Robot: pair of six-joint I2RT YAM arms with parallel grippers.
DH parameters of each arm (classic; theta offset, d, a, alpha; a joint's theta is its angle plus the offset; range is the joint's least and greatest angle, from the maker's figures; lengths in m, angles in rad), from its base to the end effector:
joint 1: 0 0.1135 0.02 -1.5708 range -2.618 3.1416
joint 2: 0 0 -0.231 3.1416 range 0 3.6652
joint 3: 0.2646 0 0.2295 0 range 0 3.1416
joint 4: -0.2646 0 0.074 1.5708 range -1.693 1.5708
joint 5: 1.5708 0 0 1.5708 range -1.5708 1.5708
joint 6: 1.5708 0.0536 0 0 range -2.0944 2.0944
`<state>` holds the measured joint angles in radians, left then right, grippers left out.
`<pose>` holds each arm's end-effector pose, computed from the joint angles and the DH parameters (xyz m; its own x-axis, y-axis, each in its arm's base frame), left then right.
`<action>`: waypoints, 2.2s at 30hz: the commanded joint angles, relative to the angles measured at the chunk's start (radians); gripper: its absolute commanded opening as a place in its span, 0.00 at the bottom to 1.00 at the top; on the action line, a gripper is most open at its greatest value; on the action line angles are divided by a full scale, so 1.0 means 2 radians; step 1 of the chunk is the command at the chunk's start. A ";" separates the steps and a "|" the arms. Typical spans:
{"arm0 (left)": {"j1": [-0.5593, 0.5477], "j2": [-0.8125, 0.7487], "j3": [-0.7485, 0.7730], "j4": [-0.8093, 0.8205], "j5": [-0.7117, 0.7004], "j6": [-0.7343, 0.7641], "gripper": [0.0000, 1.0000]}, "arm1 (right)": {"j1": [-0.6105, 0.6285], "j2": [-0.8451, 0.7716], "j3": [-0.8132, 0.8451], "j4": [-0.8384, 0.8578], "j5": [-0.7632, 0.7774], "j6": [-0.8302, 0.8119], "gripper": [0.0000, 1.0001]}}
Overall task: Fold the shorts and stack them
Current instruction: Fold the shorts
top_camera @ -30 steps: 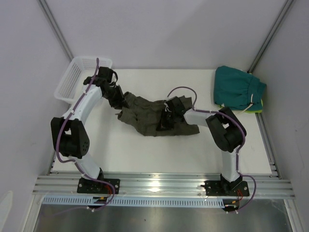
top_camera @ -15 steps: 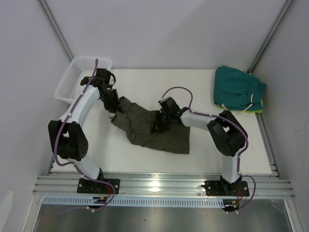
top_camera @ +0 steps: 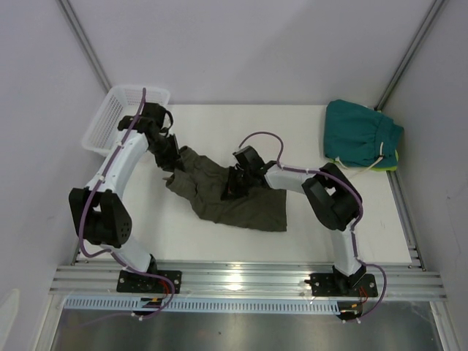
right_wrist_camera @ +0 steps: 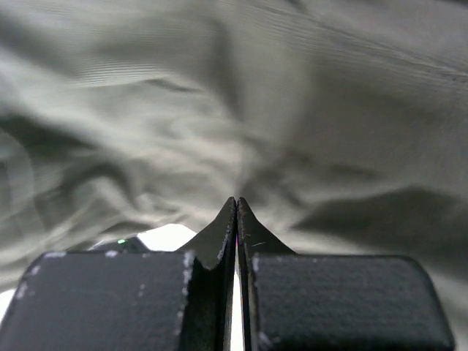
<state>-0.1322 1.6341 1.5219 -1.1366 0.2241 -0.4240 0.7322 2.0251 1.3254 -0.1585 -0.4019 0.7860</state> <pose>0.2972 -0.0515 0.2591 -0.9386 -0.2798 -0.2017 -0.2062 0.9239 -0.3223 0.2910 0.2898 0.1310 -0.9675 0.0059 -0.2526 -0.1710 0.7208 0.6717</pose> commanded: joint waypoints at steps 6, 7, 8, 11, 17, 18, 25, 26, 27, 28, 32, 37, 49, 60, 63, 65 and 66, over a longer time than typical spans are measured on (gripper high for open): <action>-0.002 -0.052 0.019 -0.012 0.038 -0.001 0.00 | 0.023 0.080 0.052 -0.026 0.038 -0.007 0.00; -0.004 -0.060 0.008 -0.009 0.038 -0.008 0.00 | 0.024 0.084 0.055 -0.034 0.039 -0.006 0.00; -0.008 -0.065 0.004 -0.007 0.040 -0.012 0.01 | 0.023 0.086 0.054 -0.034 0.038 -0.003 0.00; -0.016 -0.080 -0.012 0.004 0.039 -0.025 0.00 | 0.019 0.063 0.034 -0.010 0.041 -0.001 0.00; -0.022 -0.087 -0.019 0.005 0.028 -0.027 0.00 | -0.003 0.009 0.041 -0.009 0.042 0.012 0.00; -0.022 -0.086 -0.019 0.004 0.026 -0.025 0.00 | -0.006 0.006 0.050 -0.013 0.044 0.013 0.00; -0.022 -0.085 -0.015 -0.002 0.019 -0.020 0.00 | -0.029 0.015 0.083 -0.019 0.050 0.017 0.00; -0.023 -0.085 -0.015 -0.002 0.021 -0.020 0.00 | -0.029 0.018 0.086 -0.017 0.049 0.018 0.00; -0.022 -0.087 -0.014 -0.002 0.021 -0.020 0.00 | -0.030 0.023 0.087 -0.014 0.049 0.019 0.00; -0.022 -0.088 -0.014 -0.003 0.021 -0.019 0.00 | -0.029 0.027 0.088 -0.004 0.046 0.020 0.00; -0.023 -0.086 -0.012 -0.007 0.021 -0.017 0.00 | -0.023 0.066 0.109 0.006 0.045 0.025 0.00; -0.027 -0.085 -0.009 -0.010 0.024 -0.016 0.00 | -0.015 0.119 0.139 -0.007 0.055 0.024 0.00; -0.071 -0.078 0.015 -0.012 0.017 -0.048 0.00 | -0.008 0.125 0.171 -0.018 0.075 0.033 0.00; -0.077 -0.067 0.029 -0.015 -0.008 -0.078 0.01 | -0.112 -0.070 0.078 -0.059 0.058 0.001 0.00; -0.077 -0.060 0.028 -0.015 -0.009 -0.087 0.00 | -0.141 -0.132 0.007 -0.076 0.058 -0.027 0.00; -0.078 -0.055 0.028 -0.014 -0.009 -0.098 0.00 | -0.158 -0.163 -0.035 -0.078 0.063 -0.044 0.00; -0.077 -0.053 0.030 -0.014 -0.009 -0.102 0.00 | -0.164 -0.185 -0.069 -0.089 0.069 -0.051 0.00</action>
<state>-0.2832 1.5177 1.5318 -1.1728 0.2096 -0.5766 0.4049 1.7317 1.3128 -0.2485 -0.2722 0.7574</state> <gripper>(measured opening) 0.219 0.002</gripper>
